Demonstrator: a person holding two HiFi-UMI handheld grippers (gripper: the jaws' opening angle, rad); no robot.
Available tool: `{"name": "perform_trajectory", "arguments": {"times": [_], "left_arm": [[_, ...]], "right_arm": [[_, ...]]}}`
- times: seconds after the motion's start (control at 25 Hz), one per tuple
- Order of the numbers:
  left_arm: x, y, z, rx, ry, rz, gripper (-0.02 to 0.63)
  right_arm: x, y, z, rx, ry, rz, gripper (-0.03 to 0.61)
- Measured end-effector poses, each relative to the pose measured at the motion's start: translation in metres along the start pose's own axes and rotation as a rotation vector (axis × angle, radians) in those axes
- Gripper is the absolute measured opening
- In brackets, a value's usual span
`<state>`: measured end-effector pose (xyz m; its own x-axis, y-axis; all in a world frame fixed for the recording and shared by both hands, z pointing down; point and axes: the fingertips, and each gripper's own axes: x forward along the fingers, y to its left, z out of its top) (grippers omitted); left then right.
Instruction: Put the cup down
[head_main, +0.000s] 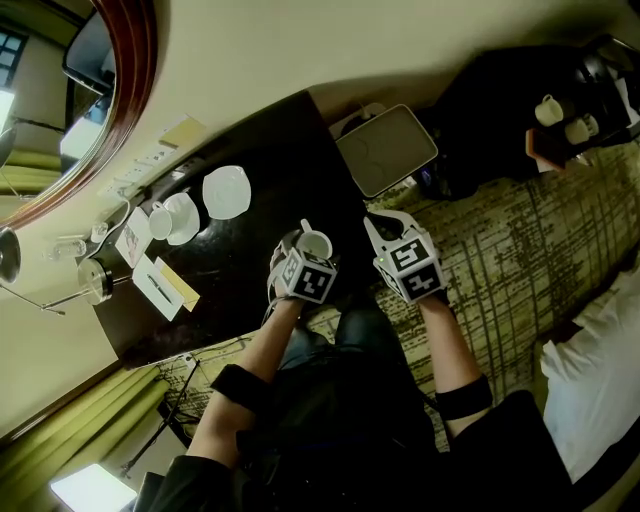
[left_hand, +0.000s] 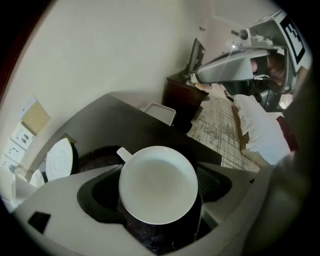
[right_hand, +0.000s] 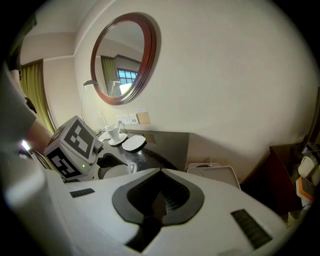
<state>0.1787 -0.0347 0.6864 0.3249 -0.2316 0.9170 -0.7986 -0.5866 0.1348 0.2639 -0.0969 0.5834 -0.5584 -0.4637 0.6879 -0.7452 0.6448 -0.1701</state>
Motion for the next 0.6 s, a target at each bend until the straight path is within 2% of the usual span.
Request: {"name": "perform_trajectory", "arguments": {"times": [0.32, 0.6], "left_arm": [[-0.007, 0.002, 0.003, -0.009, -0.03, -0.007, 0.426], [-0.034, 0.032, 0.014, 0.0, -0.069, 0.019, 0.426]], "right_arm": [[0.008, 0.019, 0.001, -0.009, 0.016, 0.044, 0.005], [0.015, 0.051, 0.014, -0.041, 0.015, 0.112, 0.005]]}}
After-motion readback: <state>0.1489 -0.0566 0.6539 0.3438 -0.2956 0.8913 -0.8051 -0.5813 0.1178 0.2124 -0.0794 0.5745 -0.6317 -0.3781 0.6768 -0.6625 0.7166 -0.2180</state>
